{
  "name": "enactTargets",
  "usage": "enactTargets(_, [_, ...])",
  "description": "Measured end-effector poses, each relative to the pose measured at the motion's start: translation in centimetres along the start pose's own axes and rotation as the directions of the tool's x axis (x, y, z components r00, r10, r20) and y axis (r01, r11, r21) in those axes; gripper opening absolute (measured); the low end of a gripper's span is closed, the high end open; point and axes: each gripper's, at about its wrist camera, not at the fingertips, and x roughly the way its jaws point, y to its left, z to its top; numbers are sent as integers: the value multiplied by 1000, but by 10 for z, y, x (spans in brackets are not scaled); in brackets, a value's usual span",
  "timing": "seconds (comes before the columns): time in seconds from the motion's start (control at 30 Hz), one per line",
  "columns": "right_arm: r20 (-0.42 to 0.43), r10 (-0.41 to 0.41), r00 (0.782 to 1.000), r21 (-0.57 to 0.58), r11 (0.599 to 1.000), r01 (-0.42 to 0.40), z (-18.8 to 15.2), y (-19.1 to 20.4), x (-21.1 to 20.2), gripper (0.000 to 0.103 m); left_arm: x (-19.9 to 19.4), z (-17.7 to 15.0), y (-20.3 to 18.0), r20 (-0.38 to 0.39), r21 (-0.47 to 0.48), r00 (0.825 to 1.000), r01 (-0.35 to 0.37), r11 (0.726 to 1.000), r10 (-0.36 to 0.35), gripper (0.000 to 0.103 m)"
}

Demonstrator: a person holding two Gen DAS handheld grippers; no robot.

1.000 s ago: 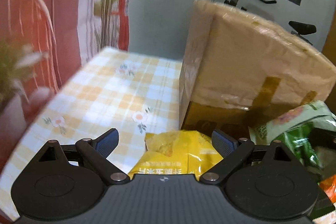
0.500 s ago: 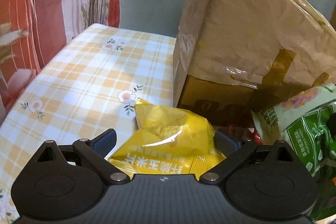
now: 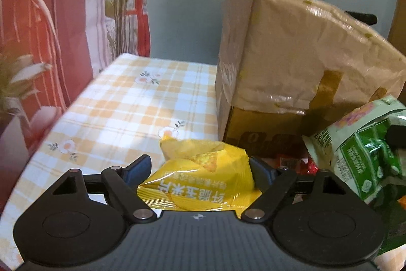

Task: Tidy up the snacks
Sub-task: 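Grasp the yellow bag with the left tool while the right tool grasps the green-white bag, then lift both bags over the box and open both tools to drop them in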

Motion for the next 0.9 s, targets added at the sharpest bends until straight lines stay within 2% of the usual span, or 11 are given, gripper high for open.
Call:
enactTargets(0.3, [28, 8, 1000, 8, 1000, -8, 0, 0, -10, 74, -35, 8, 1, 83, 2, 996, -30, 1000, 30, 85])
enactTargets(0.57, [63, 21, 998, -5, 1000, -21, 1, 3, -26, 73, -63, 13, -1, 153, -15, 988, -23, 1000, 25, 85])
enactTargets(0.9, [176, 83, 981, -59, 996, -74, 27, 19, -68, 73, -108, 36, -15, 297, -17, 955, -1, 1000, 6, 85])
